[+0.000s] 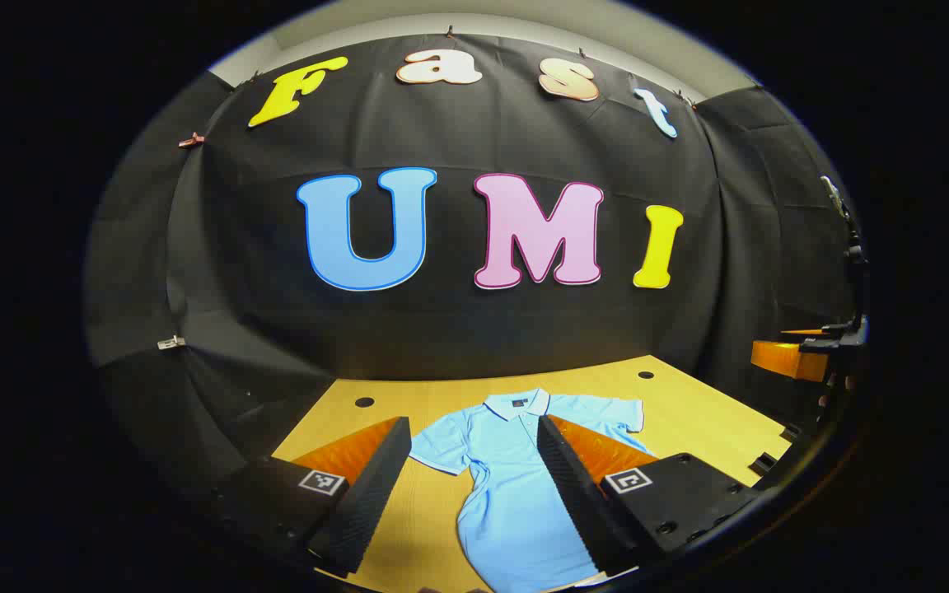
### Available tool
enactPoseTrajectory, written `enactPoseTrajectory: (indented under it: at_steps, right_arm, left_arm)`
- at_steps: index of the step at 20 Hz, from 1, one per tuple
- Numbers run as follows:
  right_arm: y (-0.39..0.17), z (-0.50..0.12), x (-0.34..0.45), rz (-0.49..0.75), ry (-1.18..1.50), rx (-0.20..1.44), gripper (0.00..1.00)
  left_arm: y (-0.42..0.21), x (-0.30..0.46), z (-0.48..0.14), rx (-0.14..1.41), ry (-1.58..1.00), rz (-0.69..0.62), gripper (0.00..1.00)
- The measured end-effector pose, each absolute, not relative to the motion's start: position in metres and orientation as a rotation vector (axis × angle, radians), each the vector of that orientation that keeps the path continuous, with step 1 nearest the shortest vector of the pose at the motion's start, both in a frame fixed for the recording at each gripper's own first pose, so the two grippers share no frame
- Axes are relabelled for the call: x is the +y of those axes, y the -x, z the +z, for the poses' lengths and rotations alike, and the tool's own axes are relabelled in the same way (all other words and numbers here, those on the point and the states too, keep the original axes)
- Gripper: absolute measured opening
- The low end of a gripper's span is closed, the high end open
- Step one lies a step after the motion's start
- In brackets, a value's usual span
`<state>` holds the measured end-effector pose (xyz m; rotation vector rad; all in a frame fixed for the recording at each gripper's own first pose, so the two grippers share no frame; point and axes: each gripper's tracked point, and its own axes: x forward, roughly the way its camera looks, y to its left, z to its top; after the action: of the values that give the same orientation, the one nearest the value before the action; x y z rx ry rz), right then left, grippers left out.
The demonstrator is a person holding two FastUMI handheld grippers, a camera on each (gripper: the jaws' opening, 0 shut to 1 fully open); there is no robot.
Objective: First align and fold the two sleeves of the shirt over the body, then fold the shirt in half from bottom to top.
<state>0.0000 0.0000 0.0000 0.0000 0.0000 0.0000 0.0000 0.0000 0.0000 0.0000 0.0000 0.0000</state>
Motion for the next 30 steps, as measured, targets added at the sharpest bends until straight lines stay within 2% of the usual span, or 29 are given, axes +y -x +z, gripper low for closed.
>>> enactPoseTrajectory:
  at_steps: [21, 30]
  right_arm:
    - [-0.02, -0.014, -0.006, 0.045, 0.007, 0.03, 0.97]
    - [-0.107, -0.04, -0.025, 0.027, 0.069, 0.134, 0.97]
  left_arm:
    - [-0.011, -0.01, -0.002, -0.005, 0.036, 0.049, 0.99]
    - [-0.033, -0.011, -0.007, 0.023, 0.031, 0.087, 0.98]
